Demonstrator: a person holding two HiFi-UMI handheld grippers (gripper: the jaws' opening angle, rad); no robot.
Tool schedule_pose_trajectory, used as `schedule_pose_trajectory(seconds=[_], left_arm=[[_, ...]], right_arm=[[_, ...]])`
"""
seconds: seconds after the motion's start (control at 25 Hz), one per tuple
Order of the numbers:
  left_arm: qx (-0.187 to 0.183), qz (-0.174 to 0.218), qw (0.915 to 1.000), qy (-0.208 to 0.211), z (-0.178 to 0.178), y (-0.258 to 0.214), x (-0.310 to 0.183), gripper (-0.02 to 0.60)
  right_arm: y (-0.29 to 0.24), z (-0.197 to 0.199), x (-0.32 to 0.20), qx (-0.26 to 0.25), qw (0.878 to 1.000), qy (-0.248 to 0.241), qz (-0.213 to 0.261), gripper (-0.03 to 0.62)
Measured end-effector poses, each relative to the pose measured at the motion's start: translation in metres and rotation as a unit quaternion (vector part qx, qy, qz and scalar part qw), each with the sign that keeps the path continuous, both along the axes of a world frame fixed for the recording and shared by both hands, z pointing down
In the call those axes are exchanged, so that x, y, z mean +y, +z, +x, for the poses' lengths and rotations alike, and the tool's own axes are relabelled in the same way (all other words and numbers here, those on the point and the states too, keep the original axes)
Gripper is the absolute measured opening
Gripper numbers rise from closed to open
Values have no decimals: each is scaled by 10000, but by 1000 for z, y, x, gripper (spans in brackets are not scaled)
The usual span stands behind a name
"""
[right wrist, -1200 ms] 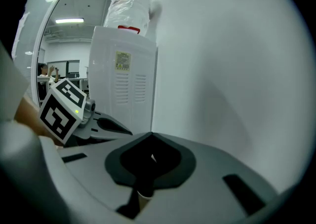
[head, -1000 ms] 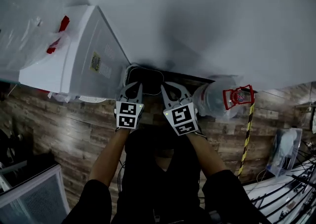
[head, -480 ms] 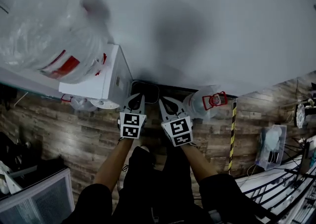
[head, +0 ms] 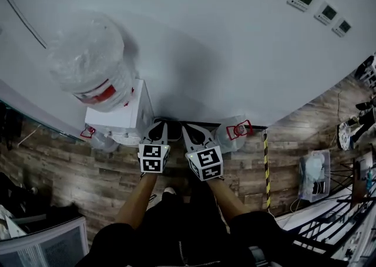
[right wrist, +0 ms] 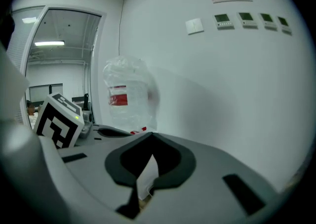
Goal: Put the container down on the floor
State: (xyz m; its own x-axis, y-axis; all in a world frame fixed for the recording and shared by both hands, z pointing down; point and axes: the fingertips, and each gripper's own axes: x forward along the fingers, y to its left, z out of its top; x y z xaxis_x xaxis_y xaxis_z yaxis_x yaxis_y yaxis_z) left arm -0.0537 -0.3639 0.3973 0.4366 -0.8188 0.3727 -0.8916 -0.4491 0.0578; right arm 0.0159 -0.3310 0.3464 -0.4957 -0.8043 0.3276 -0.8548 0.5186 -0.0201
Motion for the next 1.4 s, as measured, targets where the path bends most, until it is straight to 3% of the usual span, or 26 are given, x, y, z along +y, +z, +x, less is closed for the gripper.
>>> schedule_pose_trajectory(seconds=[0.48,0.72,1.4], left_arm=[[5,403,9991,166,1,-52,33,15],[-4,516,9986,90,-19,-63,53,15],[135,410,9989,-184,-54,-55,89,15]], right_arm=[[-38,-3,42,-310,9993,57,197,9],[-50,-14,59,-350,9987,-25,379,9],[-43,-34,90,-304,9988,-170,341,9]])
